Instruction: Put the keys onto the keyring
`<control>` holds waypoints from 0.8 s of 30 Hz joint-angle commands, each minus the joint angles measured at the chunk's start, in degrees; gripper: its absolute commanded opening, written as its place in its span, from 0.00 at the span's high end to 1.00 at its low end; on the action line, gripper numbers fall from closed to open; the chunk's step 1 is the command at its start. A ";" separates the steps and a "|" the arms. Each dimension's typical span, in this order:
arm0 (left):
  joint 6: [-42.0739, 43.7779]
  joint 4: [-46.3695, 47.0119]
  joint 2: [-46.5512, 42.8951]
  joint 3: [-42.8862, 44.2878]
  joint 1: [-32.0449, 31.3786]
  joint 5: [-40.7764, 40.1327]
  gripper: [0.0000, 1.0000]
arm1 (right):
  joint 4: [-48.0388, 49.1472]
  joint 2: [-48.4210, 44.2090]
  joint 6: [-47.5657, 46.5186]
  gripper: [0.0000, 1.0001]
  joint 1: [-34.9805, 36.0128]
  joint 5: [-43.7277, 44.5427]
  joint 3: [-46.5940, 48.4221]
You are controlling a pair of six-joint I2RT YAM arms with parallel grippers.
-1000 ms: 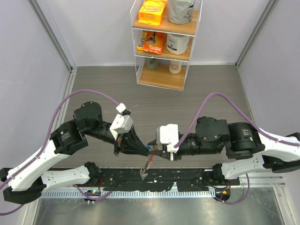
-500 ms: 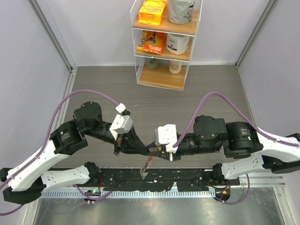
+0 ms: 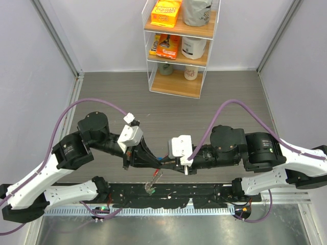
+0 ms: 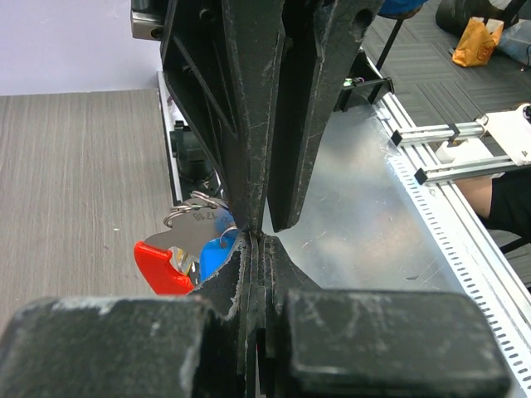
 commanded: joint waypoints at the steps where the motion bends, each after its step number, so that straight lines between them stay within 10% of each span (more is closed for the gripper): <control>1: 0.06 2.97 -1.83 0.57 0.01 -0.33 1.00 | -0.30 -0.92 0.93 0.78 -0.16 0.45 -0.07; 6: -0.47 3.84 -2.01 0.48 -0.16 -0.33 1.00 | -0.57 -0.66 1.02 0.95 -0.16 0.53 -0.16; 24: -1.26 4.90 -2.01 0.66 -0.08 -4.81 0.94 | 4.08 -3.46 1.02 0.95 -0.24 3.26 -2.88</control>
